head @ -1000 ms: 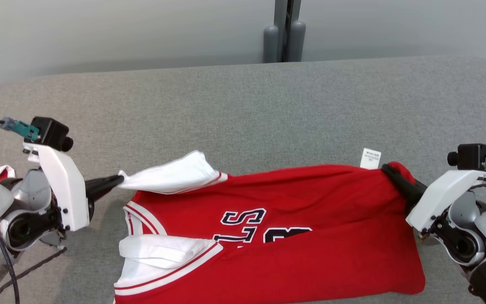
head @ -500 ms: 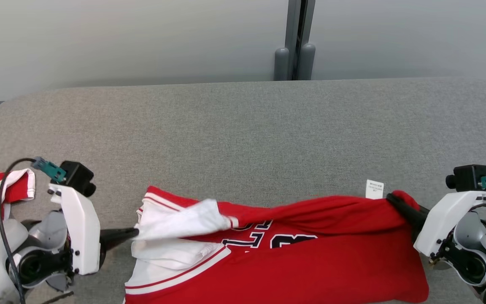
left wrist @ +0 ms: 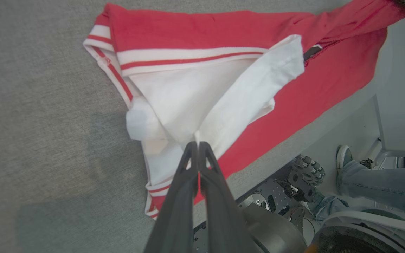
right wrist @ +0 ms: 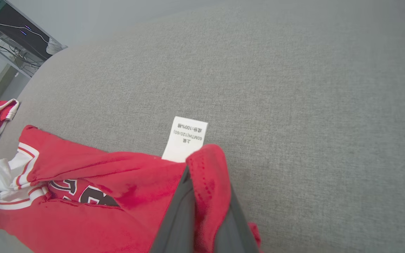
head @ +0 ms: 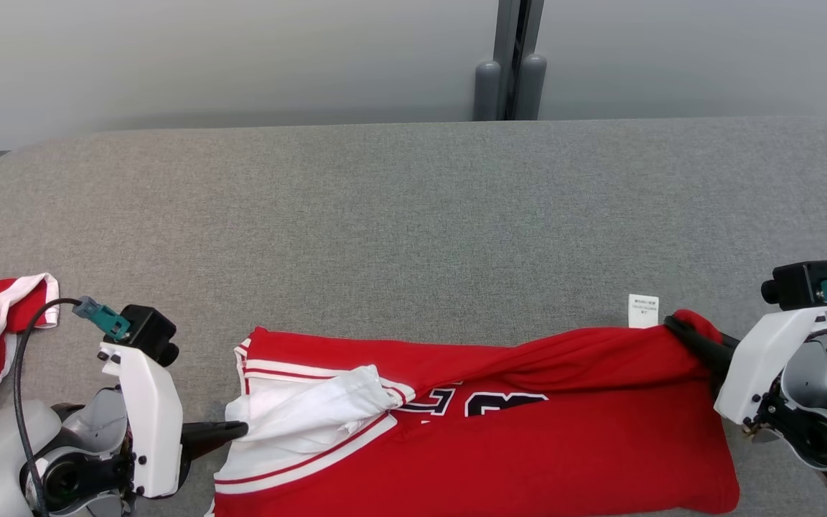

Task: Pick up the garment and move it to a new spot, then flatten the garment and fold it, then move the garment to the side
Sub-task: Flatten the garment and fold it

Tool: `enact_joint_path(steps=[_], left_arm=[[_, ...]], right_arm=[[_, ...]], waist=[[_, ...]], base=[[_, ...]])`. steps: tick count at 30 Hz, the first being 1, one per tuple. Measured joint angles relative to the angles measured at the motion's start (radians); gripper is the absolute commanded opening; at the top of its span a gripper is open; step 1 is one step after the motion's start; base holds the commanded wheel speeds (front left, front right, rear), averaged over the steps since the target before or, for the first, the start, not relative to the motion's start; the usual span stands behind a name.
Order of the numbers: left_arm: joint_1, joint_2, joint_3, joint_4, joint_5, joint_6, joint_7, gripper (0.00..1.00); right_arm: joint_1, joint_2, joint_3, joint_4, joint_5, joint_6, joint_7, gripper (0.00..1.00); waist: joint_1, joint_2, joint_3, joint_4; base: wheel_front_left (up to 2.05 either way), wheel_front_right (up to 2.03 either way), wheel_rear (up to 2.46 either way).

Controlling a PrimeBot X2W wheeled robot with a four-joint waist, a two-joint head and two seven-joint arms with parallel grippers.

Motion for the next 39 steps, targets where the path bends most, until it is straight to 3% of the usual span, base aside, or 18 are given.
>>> enact_joint_path(steps=[14, 27, 39], left_arm=[[0.024, 0.05, 0.006, -0.056, -0.023, 0.008, 0.007, 0.0], [0.043, 0.065, -0.002, -0.094, -0.023, 0.034, 0.011, 0.0], [0.046, 0.058, -0.009, -0.095, -0.034, 0.034, 0.036, 0.0]], right_arm=[[-0.012, -0.042, 0.065, -0.061, 0.053, 0.0, -0.051, 0.0], [-0.024, -0.131, 0.085, -0.143, 0.175, 0.0, 0.149, 0.0], [-0.021, -0.111, 0.108, -0.092, 0.144, 0.0, 0.221, 0.0]], waist=[[0.0, 0.0, -0.004, 0.007], [0.0, 0.0, -0.015, 0.001], [0.0, 0.0, -0.011, 0.0]], base=[[0.0, 0.0, 0.0], [0.0, 0.0, 0.0], [0.0, 0.0, 0.0]])
